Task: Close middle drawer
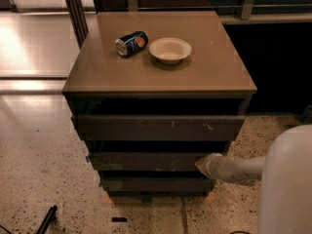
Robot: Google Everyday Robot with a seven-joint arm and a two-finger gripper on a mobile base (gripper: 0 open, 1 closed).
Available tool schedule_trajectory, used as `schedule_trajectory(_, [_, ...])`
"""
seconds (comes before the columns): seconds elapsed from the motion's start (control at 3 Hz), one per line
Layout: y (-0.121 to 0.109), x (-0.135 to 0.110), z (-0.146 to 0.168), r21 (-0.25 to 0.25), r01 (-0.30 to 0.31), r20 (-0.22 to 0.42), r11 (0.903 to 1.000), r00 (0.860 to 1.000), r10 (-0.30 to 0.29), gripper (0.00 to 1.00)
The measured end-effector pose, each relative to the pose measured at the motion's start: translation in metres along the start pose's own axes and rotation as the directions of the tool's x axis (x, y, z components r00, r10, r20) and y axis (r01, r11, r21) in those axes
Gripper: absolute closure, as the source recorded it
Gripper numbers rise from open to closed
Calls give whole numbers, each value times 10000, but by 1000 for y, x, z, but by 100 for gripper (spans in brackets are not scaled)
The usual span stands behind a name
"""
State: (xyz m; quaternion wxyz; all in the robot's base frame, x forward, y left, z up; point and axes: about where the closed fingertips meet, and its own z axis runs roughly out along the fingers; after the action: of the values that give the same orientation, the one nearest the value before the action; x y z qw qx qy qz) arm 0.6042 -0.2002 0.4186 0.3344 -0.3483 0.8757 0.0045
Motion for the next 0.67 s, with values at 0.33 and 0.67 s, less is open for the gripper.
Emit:
schedule_trajectory(0.33, [-7, 8, 6, -344, -264, 10, 9991, 9997, 264, 100])
schedule_trajectory(0.67, [-6, 10, 4, -352, -273, 16, 9990, 9996, 274, 100])
